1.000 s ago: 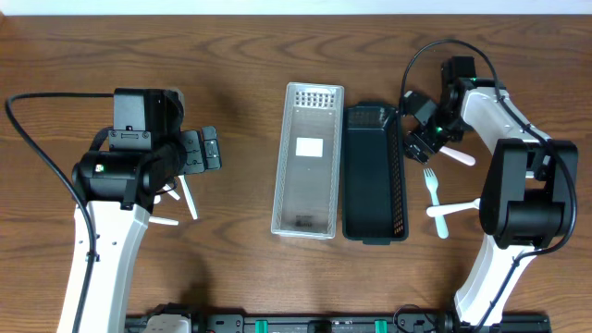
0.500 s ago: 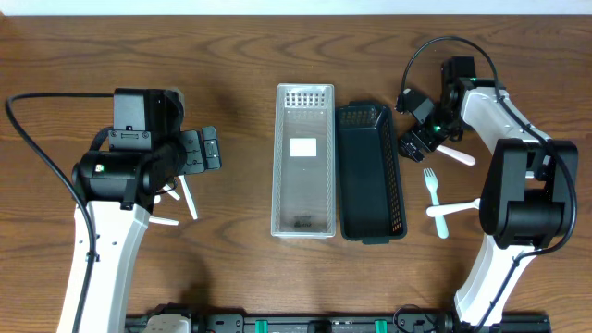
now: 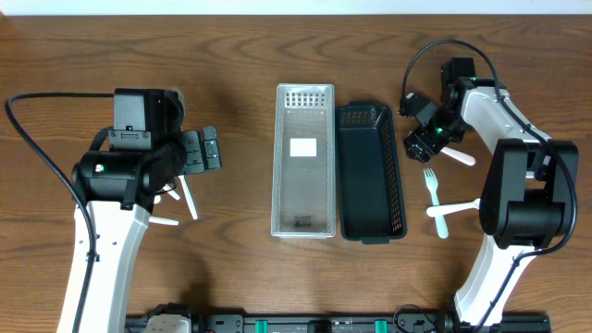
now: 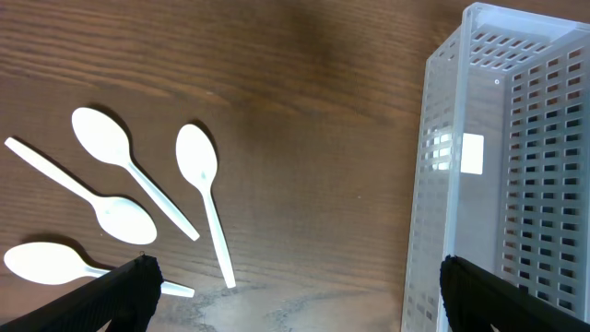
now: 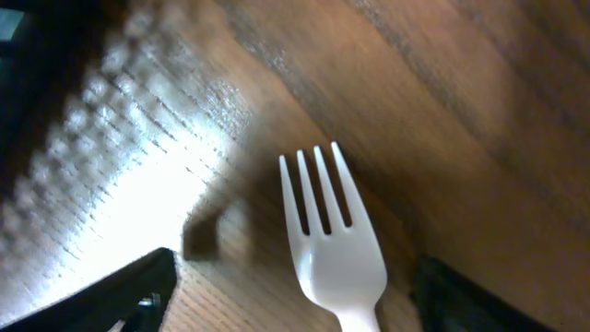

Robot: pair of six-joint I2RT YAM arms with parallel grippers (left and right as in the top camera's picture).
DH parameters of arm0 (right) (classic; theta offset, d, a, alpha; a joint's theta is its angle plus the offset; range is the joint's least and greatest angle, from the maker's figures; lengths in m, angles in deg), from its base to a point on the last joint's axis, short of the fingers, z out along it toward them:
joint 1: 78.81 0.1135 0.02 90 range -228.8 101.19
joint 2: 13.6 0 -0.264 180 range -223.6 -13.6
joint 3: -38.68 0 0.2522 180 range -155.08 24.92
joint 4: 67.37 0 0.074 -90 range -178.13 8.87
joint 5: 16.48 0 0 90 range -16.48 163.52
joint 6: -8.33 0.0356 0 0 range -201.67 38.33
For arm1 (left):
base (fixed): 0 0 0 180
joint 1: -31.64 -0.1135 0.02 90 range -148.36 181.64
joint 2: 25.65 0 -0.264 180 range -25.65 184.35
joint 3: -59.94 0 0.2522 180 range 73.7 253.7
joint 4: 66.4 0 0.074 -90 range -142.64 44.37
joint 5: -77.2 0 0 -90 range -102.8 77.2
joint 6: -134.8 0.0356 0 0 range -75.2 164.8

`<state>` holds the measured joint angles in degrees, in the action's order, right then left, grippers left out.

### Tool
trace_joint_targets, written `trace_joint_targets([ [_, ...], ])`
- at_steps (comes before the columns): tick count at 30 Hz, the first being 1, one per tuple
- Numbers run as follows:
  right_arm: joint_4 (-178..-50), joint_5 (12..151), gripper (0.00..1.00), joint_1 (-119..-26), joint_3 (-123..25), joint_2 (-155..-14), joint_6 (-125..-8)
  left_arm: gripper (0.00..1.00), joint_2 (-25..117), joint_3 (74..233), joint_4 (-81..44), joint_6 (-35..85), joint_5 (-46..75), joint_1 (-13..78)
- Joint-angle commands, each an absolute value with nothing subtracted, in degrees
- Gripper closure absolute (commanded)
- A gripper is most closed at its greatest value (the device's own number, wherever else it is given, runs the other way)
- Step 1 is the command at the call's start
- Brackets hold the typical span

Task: Pack container
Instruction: 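Lower right gripper and grasp the white fork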

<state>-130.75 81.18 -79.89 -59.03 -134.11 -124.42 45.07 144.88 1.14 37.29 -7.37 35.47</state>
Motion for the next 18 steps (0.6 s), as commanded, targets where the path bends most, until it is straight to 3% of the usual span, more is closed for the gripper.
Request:
trace_joint_targets([
  [1, -131.28, 81.02, 0.22, -79.27, -59.51, -134.79, -123.93, 0.02, 45.2, 145.95, 1.36, 36.99, -7.39, 35.19],
  [18, -131.23, 81.0, 0.55, -79.27, -59.51, -134.79, -123.91, 0.02, 45.2, 145.95, 1.36, 36.99, -7.39, 35.19],
])
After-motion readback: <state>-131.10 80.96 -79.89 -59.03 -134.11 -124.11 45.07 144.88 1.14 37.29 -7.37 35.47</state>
